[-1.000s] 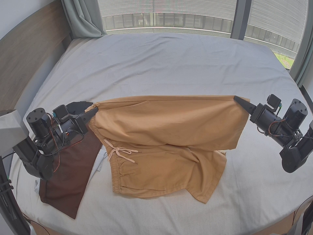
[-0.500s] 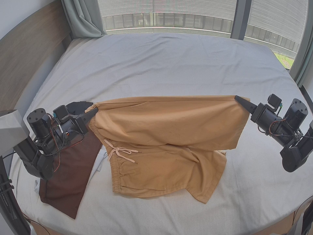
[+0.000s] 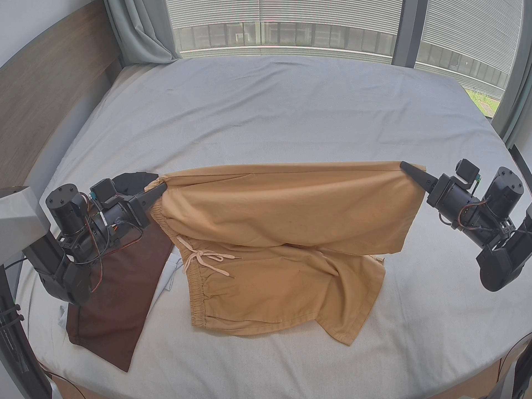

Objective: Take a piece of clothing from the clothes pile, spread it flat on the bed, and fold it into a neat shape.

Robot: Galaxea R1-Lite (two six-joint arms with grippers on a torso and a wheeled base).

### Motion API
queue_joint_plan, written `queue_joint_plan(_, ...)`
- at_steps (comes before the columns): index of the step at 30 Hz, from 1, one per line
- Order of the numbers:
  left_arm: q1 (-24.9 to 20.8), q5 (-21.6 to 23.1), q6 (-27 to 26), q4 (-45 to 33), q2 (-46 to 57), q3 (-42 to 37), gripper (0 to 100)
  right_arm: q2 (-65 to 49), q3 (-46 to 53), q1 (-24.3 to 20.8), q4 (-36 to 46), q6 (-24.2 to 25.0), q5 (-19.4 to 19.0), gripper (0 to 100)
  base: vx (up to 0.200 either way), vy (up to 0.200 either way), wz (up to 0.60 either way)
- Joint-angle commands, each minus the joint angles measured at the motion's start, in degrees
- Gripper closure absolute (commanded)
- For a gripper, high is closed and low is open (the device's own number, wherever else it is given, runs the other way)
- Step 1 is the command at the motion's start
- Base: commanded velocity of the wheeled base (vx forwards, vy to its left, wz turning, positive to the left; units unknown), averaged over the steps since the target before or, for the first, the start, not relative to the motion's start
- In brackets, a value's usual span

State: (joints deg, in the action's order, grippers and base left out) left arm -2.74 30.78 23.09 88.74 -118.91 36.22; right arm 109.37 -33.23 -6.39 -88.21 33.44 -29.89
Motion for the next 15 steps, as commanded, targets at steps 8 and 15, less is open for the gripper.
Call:
queue_joint_plan(8, 0.02, -0.02, 0.03, 0.03, -0.01, -0.10, 100, 0.40, 0.10, -0.20, -0.12, -0.13, 0.01, 100, 0.000, 0.000, 0.00)
queue_joint_plan(15, 0.46, -0.11, 0.03, 0.03, 0.61, -0.62, 100, 0.40, 0.10, -0.20, -0.12, -0.30, 0.01, 100, 0.000, 0.000, 0.00)
